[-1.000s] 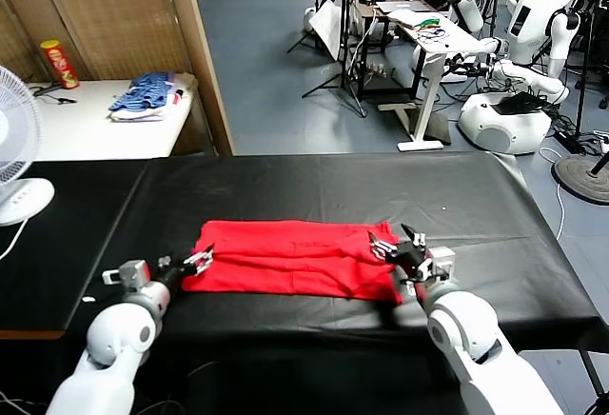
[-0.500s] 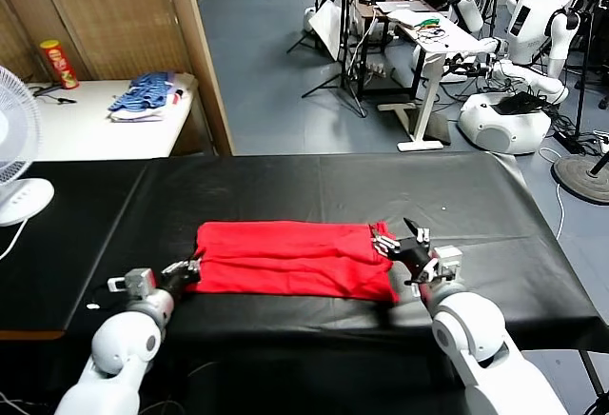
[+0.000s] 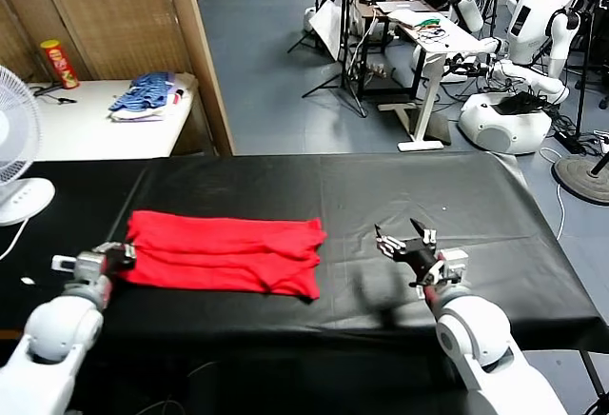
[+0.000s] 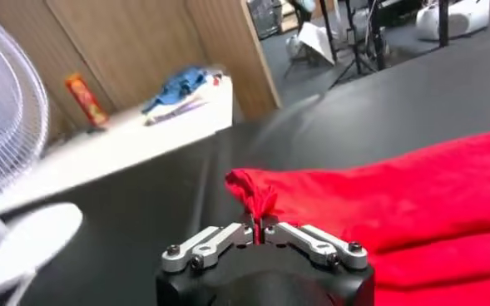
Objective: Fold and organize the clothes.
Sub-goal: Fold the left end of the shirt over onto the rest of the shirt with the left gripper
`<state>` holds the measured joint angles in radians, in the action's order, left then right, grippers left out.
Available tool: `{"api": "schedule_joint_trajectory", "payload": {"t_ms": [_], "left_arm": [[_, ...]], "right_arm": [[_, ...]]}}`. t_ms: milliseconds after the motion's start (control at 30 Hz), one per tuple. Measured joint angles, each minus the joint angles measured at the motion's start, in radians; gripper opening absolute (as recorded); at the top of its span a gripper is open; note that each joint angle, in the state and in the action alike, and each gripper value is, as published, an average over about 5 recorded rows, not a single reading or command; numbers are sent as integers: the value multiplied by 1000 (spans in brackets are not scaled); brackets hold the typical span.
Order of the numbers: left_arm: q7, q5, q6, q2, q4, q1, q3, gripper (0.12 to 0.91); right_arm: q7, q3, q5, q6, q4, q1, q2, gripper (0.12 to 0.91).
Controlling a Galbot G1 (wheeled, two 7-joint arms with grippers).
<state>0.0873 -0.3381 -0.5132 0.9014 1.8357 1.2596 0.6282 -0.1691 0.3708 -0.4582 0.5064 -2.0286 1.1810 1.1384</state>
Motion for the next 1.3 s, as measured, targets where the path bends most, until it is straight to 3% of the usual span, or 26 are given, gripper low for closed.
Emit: {"api": "schedule_joint_trajectory", "payload": {"t_ms": [133,433,700,1300], "left_arm": [[42,-70,-31,40,70,-13,-39,152],[134,-331,-97,224,207,-76,-222,152],[137,-326,-80,345,197,-94,-328,152],[158,-325,-63,454,179,-78,-351,152]], "right_arm": [[-2,11,12,2,-12,17,3,798],[-2,49,27,-1,-30,67,9,798],[-2,48,42,-2,-31,82,26,798],[4,-5,80,-2,-3,68,46,798]]}}
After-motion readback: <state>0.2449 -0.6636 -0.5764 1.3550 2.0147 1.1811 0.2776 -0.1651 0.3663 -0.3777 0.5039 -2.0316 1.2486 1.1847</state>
